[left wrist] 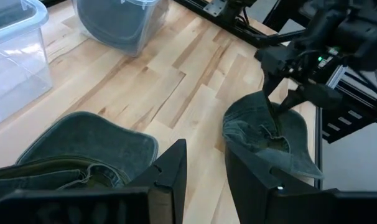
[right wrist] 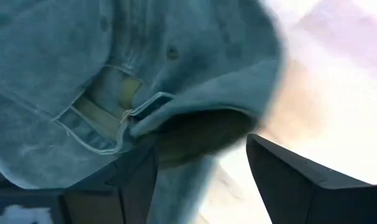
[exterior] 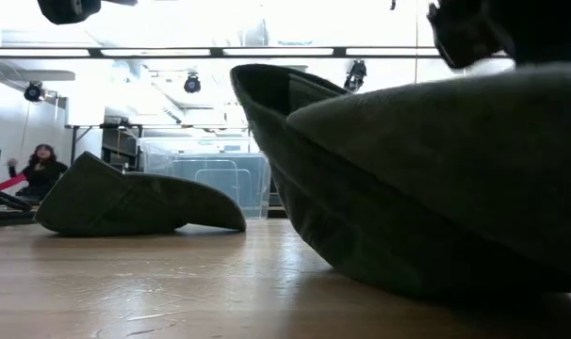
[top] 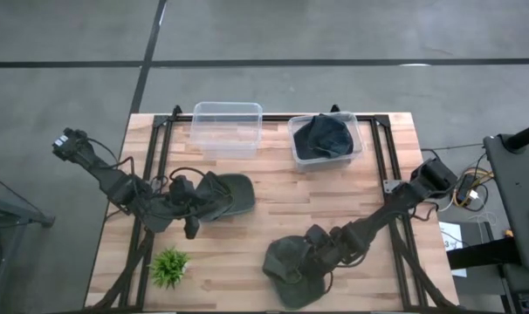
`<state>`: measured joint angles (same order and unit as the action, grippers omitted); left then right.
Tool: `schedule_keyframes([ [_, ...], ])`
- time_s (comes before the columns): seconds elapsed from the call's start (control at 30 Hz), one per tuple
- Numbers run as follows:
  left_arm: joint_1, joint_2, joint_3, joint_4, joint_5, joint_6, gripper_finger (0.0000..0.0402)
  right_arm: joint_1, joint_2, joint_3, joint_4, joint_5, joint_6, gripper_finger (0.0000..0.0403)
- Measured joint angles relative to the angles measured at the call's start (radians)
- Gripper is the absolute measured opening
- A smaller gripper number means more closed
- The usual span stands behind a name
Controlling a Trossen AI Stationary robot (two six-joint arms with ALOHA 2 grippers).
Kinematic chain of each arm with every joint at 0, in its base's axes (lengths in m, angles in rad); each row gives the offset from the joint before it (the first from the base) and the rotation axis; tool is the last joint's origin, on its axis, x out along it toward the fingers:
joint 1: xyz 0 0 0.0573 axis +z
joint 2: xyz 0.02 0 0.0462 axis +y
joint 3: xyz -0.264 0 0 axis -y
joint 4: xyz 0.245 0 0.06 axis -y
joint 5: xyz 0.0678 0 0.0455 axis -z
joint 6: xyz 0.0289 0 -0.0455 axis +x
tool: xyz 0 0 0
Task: Pick & Place hat
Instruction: Put the bottom green cap into the left transparent bin
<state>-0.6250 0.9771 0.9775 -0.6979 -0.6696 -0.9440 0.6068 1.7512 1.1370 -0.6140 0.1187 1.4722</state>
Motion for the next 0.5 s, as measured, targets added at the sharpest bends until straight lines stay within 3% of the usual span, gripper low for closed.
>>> schedule_keyframes([
  [0.3, 0.000, 0.000, 0.000, 0.000, 0.001, -0.001, 0.0103, -0.004, 0.012, -0.145, 0.290, -0.014, 0.020, 0.0223],
  [0.5, 0.000, 0.000, 0.000, 0.000, 0.001, 0.000, 0.0103, -0.003, 0.011, -0.195, 0.294, -0.015, 0.090, 0.0159],
])
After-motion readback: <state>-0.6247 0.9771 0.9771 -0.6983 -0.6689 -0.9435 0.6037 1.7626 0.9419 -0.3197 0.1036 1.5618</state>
